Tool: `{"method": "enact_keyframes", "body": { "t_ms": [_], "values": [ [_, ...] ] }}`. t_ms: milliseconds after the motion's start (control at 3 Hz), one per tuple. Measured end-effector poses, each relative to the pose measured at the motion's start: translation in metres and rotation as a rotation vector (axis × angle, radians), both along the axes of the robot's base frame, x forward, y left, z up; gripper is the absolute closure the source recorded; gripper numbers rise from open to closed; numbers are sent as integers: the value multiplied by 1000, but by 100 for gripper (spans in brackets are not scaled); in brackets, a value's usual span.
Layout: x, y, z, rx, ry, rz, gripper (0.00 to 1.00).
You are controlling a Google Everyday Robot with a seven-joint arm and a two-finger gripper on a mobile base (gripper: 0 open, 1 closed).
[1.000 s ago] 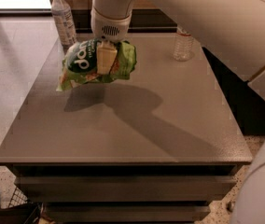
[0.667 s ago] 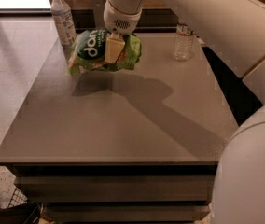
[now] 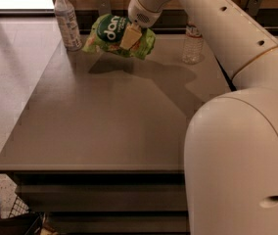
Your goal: Move green rice chip bag near blue plastic bottle
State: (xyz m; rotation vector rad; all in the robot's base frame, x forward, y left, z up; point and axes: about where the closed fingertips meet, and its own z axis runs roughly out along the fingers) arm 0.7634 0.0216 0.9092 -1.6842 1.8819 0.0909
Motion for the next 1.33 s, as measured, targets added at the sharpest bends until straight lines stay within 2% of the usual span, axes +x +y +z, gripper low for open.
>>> {"method": "enact_keyframes", "body": {
  "t_ms": [333,667,1000,1333],
  "values": [
    [29,9,-2,18,-14,-20,100],
    [43,30,-3,4,-27,-37,100],
    [51,47,-15,-22,-18,-64,97],
    [52,50,-20,-23,-12,-59,66]
  ]
}}
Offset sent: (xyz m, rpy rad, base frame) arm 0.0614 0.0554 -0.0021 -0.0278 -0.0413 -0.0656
